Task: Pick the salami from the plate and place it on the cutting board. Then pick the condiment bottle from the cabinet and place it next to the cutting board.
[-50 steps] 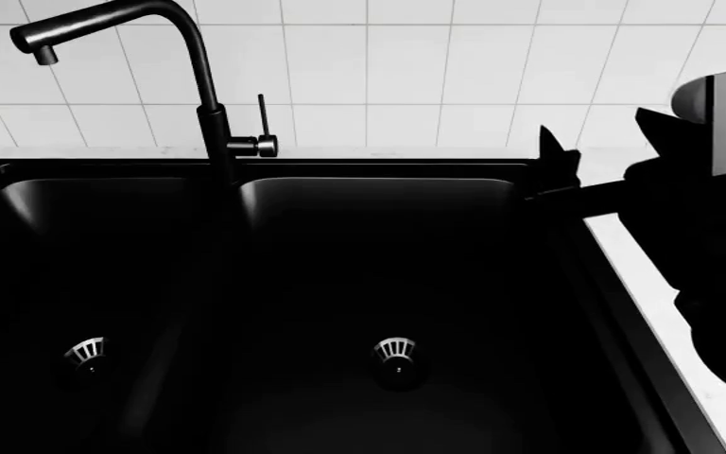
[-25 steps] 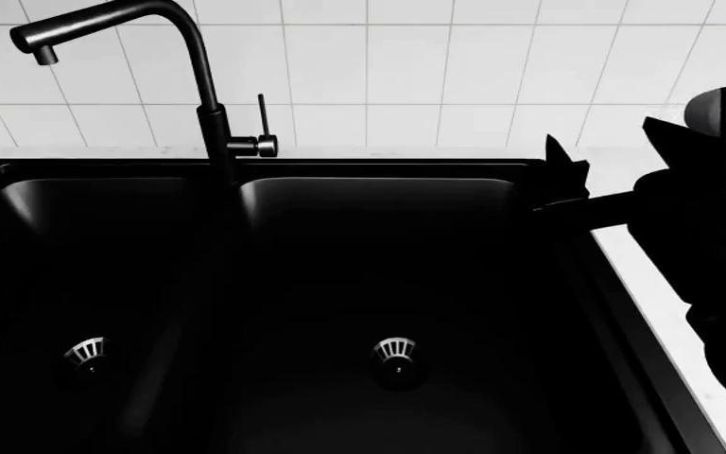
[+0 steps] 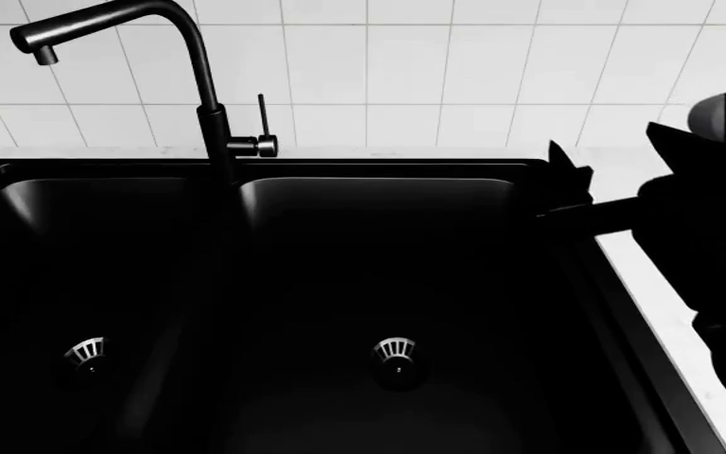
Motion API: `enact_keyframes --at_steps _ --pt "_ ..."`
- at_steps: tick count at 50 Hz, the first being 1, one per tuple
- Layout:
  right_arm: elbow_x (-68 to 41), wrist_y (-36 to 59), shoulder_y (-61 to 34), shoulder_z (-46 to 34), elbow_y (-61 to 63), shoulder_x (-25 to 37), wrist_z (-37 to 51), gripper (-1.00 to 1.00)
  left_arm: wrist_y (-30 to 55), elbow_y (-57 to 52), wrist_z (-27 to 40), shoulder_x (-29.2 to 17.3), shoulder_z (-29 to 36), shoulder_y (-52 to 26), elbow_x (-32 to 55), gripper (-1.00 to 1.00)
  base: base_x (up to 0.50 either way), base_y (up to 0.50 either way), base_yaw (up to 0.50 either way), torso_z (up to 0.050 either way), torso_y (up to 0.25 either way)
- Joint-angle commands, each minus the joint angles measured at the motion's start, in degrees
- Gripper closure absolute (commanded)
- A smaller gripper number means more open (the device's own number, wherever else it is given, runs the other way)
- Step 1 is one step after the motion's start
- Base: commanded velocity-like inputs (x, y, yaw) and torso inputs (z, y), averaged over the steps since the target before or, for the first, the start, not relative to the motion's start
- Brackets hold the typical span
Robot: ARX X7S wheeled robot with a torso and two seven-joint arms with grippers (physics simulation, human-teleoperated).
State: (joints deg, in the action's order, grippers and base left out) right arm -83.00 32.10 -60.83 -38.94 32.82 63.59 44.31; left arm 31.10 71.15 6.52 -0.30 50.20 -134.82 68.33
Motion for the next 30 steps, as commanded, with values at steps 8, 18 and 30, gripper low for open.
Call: enact_keyframes --at_steps 8,18,30 --pt "-0.71 -0.51 1.09 0.41 1.10 1.25 0.64 -1.00 -7.23 2.56 0.39 0.29 18.90 -0.16 17.14 -1.00 0.00 0.00 0.00 0.003 -0.113" --pt "-1.05 -0.73 1.55 0.65 1.58 1.89 0.68 -1.00 -7.72 2.58 0.17 0.29 20.16 -0.16 18.07 -1.00 0.00 0.00 0.00 0.002 -0.061" --pt "-1.00 -0.53 1.58 0.64 1.52 1.75 0.74 -1.00 -8.87 2.60 -0.89 0.29 21.51 -0.16 19.67 1.00 0.00 0.00 0.00 0.000 -0.001"
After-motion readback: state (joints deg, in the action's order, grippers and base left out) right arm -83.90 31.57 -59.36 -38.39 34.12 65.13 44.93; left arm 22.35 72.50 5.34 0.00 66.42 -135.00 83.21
